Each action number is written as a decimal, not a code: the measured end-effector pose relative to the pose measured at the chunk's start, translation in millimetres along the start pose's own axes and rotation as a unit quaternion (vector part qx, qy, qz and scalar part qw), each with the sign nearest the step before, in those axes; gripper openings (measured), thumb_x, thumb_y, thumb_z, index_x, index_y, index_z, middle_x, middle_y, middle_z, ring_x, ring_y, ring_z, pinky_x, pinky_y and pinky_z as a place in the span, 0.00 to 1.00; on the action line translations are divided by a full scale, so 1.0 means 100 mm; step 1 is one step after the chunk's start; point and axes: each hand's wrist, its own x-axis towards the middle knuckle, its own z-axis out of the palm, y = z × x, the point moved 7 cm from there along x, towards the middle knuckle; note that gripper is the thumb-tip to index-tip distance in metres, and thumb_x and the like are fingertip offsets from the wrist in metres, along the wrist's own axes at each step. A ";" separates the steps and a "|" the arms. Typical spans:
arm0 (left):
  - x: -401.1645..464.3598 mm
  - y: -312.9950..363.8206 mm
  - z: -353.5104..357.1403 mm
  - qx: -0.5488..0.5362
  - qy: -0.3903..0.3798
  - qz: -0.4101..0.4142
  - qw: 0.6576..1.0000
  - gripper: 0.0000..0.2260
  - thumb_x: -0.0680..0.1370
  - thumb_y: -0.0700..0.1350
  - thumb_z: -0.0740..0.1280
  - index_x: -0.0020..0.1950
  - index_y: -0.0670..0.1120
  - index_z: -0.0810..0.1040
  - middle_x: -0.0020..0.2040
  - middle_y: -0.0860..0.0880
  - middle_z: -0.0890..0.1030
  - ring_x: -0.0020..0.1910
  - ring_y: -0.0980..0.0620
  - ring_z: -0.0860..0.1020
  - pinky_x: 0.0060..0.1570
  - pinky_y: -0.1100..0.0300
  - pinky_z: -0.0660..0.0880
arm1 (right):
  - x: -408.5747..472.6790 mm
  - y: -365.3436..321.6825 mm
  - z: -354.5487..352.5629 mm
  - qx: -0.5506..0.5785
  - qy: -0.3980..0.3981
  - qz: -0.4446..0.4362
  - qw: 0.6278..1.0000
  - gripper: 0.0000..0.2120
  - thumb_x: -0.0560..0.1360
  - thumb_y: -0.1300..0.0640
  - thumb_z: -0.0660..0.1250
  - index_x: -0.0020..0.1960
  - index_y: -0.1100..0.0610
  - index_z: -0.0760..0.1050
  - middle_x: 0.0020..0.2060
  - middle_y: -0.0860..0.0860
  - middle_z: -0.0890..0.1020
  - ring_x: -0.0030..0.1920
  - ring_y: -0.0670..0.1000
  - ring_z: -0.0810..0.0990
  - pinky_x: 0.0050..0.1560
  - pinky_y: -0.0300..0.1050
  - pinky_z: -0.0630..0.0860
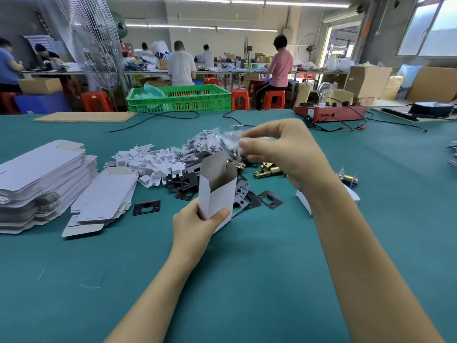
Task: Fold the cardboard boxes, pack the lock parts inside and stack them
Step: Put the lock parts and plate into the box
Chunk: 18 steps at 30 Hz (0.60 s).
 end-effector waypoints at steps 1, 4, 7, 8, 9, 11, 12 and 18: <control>0.00 -0.01 0.01 0.001 0.001 -0.002 1.000 0.08 0.71 0.47 0.77 0.43 0.57 0.79 0.44 0.56 0.84 0.47 0.53 0.81 0.44 0.60 0.77 | -0.01 -0.01 0.00 -0.002 -0.011 0.005 1.000 0.10 0.70 0.61 0.75 0.49 0.64 0.82 0.40 0.58 0.85 0.42 0.57 0.85 0.48 0.51 0.82; 0.01 -0.03 0.01 -0.007 0.006 -0.009 1.000 0.08 0.71 0.47 0.77 0.42 0.57 0.79 0.45 0.53 0.84 0.48 0.51 0.81 0.45 0.59 0.78 | -0.03 -0.03 0.02 -0.057 -0.051 0.004 0.997 0.06 0.70 0.61 0.75 0.45 0.62 0.84 0.37 0.56 0.85 0.39 0.55 0.85 0.48 0.51 0.83; 0.00 -0.01 0.02 -0.014 -0.003 -0.009 1.000 0.09 0.71 0.46 0.77 0.42 0.59 0.79 0.44 0.57 0.84 0.46 0.56 0.81 0.38 0.69 0.75 | -0.05 -0.08 0.12 -0.160 -0.081 -0.029 0.983 0.05 0.71 0.59 0.74 0.47 0.58 0.85 0.41 0.51 0.86 0.39 0.47 0.82 0.52 0.48 0.80; -0.01 0.00 0.03 -0.017 -0.010 -0.007 1.000 0.10 0.70 0.46 0.77 0.42 0.59 0.79 0.43 0.59 0.83 0.44 0.59 0.81 0.36 0.71 0.75 | -0.05 -0.11 0.17 -0.196 -0.090 -0.043 0.975 0.06 0.72 0.59 0.72 0.48 0.58 0.85 0.45 0.51 0.86 0.41 0.46 0.81 0.52 0.46 0.79; -0.01 0.00 0.04 -0.019 -0.016 -0.004 1.000 0.10 0.70 0.46 0.77 0.42 0.59 0.79 0.43 0.60 0.83 0.42 0.62 0.80 0.35 0.72 0.74 | -0.07 -0.13 0.22 -0.223 -0.099 -0.053 0.968 0.06 0.73 0.59 0.71 0.49 0.57 0.85 0.47 0.51 0.85 0.42 0.46 0.80 0.52 0.45 0.78; -0.01 0.01 0.05 -0.021 -0.023 0.001 1.000 0.11 0.70 0.45 0.77 0.43 0.59 0.80 0.42 0.62 0.83 0.40 0.66 0.79 0.34 0.74 0.72 | -0.09 -0.14 0.31 -0.243 -0.122 -0.062 0.960 0.07 0.75 0.58 0.69 0.49 0.57 0.85 0.46 0.51 0.85 0.42 0.51 0.82 0.50 0.47 0.79; -0.01 0.02 0.05 -0.021 -0.024 0.002 0.999 0.11 0.70 0.45 0.77 0.44 0.59 0.80 0.42 0.61 0.83 0.40 0.66 0.79 0.34 0.75 0.72 | -0.10 -0.14 0.35 -0.245 -0.133 -0.063 0.958 0.07 0.75 0.57 0.68 0.49 0.56 0.85 0.44 0.50 0.85 0.41 0.50 0.82 0.47 0.47 0.79; 0.01 -0.01 0.06 -0.038 -0.033 0.007 0.999 0.11 0.71 0.43 0.77 0.45 0.58 0.80 0.41 0.62 0.84 0.40 0.65 0.80 0.36 0.73 0.74 | -0.10 -0.17 0.38 -0.230 -0.116 -0.070 0.964 0.09 0.77 0.56 0.66 0.52 0.57 0.83 0.39 0.52 0.84 0.38 0.49 0.81 0.43 0.44 0.77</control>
